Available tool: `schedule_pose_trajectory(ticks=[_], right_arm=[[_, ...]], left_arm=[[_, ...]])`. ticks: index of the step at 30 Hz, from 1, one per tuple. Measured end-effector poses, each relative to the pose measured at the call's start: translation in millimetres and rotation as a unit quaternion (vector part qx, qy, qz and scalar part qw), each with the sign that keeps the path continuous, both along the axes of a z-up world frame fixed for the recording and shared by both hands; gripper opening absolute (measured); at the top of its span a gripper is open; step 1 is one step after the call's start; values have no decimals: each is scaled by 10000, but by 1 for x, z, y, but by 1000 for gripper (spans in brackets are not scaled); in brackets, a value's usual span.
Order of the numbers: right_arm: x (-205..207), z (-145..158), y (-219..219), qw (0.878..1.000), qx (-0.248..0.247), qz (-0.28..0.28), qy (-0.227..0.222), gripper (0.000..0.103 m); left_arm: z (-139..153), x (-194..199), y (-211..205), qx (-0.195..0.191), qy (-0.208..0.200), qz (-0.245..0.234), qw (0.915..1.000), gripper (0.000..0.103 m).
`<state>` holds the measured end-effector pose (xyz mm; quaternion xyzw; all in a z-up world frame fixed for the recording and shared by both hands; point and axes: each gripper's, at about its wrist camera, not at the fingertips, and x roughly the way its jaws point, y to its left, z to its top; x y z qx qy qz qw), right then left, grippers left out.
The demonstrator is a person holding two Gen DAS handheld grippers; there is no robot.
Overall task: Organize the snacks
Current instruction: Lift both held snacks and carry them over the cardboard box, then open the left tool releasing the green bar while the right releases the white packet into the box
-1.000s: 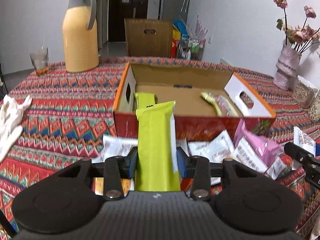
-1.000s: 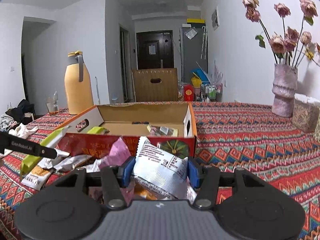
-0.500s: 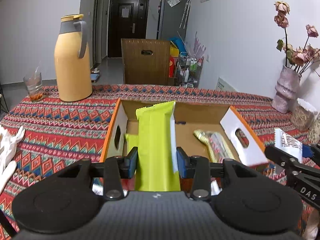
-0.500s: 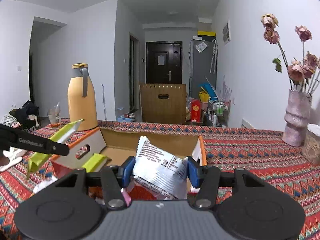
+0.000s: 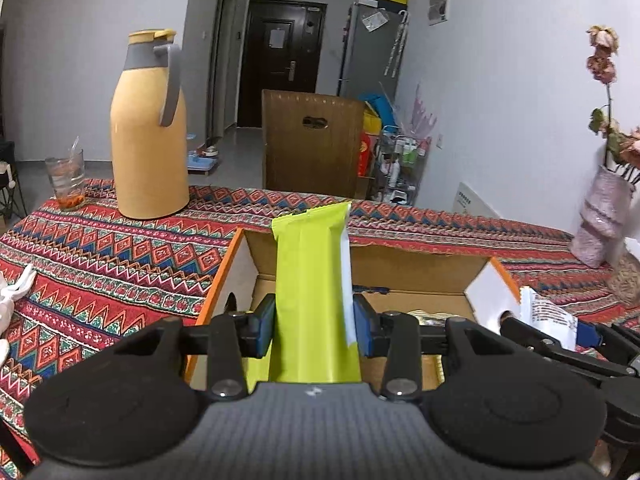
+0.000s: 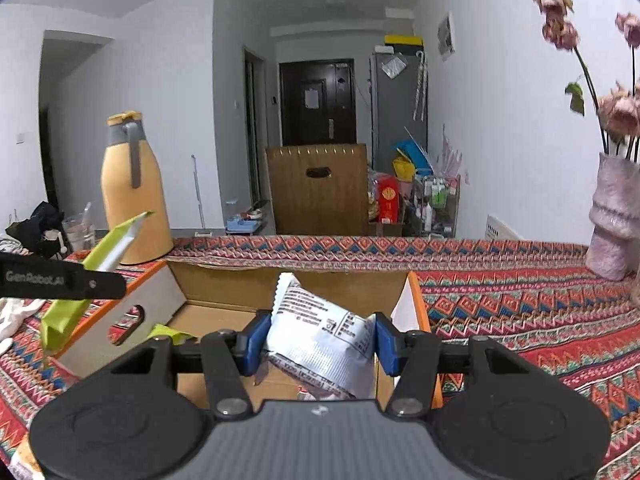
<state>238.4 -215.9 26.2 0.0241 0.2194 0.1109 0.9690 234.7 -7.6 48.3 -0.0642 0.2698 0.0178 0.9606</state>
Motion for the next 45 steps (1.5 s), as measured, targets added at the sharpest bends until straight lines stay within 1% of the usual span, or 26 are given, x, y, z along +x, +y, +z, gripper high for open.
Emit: schedule_pose_trajectory(ticks=[3, 8, 13, 14, 15, 16, 17, 18, 19, 20, 21, 22, 23, 24, 26, 31, 45], right_arm=[[5, -8, 0, 10000, 28, -24, 73, 54], [12, -18, 2, 9998, 11, -25, 177, 54], [15, -24, 3, 9995, -37, 7, 320, 54], [15, -25, 3, 9995, -42, 13, 327, 54], [15, -25, 2, 9994, -46, 24, 338, 57], [14, -25, 3, 9994, -49, 15, 347, 59], [13, -25, 2, 9994, -46, 0, 332, 63], [11, -24, 1, 9995, -46, 7, 316, 66], [9, -23, 1, 9996, -32, 17, 292, 68], [7, -22, 0, 9997, -4, 4, 248, 79], [6, -21, 0, 9998, 10, -26, 203, 92], [4, -19, -1, 9999, 25, -60, 144, 96], [2, -18, -2, 9999, 59, -78, 103, 102], [1, -16, -4, 9999, 117, -85, 77, 103], [-1, -14, -7, 9997, 212, -119, 35, 103], [-3, -13, -10, 9995, 259, -201, -4, 103], [-16, -6, -9, 9995, 171, -184, -168, 103]], left_arm=[[-12, 7, 7, -35, 47, 120, 9999, 40], [-24, 16, 11, -62, 227, 57, 9997, 40], [-31, 16, 9, -15, 287, 25, 9996, 41], [-30, 15, 8, -18, 274, 8, 9996, 41], [-29, 13, 8, -13, 241, 7, 9997, 42], [-28, 10, 7, -18, 197, -9, 9998, 47], [-27, 9, 7, -39, 163, -27, 9999, 54], [-25, 7, 8, -55, 119, -29, 9999, 58], [-24, 5, 8, -52, 72, -6, 10000, 74], [-22, 2, 8, -38, -2, 58, 10000, 89], [-21, -1, 8, -16, -74, 111, 9999, 95], [-19, -4, 8, 7, -160, 153, 9998, 102], [-16, -7, 7, 1, -214, 156, 9996, 103], [-14, -10, 7, -24, -247, 159, 9996, 103], [-12, -11, 9, -34, -242, 173, 9995, 103], [-9, -17, 6, -25, -301, 143, 9994, 103], [-3, -27, 5, -80, -385, 80, 9992, 103]])
